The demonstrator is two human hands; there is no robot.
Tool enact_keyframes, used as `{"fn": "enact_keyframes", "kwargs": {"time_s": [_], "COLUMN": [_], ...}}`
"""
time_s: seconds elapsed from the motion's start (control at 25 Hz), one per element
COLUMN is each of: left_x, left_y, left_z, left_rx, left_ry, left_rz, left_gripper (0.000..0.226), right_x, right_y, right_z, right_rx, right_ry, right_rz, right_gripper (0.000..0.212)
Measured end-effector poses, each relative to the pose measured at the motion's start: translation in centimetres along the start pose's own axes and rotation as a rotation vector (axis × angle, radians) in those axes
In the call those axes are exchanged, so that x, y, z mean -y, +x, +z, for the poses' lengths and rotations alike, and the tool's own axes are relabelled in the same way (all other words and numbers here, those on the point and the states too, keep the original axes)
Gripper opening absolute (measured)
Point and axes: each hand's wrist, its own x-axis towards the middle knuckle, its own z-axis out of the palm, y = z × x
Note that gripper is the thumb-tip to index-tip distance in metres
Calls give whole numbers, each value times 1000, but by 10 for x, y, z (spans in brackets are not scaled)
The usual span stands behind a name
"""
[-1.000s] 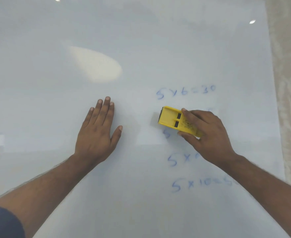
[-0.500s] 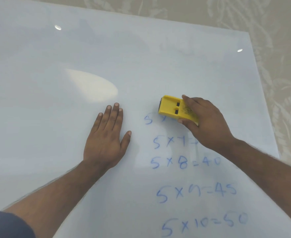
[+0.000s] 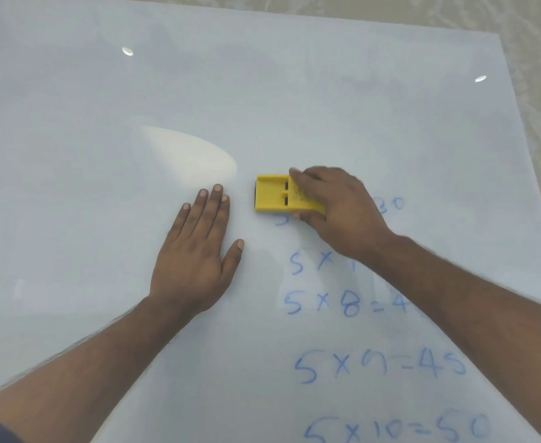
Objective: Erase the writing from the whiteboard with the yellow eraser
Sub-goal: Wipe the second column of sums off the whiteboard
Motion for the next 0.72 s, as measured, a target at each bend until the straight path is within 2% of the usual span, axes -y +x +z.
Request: {"fn": "enact_keyframes", "kwargs": {"time_s": [0.2, 0.32, 0.48, 0.56, 0.72], "left_x": [-2, -4, -4, -4, -4], "left_y": [-2, -3, -3, -4, -6], "left_z": [-2, 0, 0, 1, 1], "left_rx": [13, 17, 10, 11, 10], "left_ry": [23, 42, 29, 24, 5], "left_rz": [-13, -30, -35, -32, -30], "left_gripper": [70, 70, 70, 69, 69], "right_x": [-27, -45, -27, -18, -29], "right_y": [-47, -32, -3, -9, -48], "right_z": [-14, -23, -6, -1, -16], "right_rx": [137, 61, -47, -45, 83], "right_ry": [-75, -92, -18, 20, -54], "right_rz": [-194, -97, 44, 31, -115], "right_gripper": [58, 59, 63, 62, 56]}}
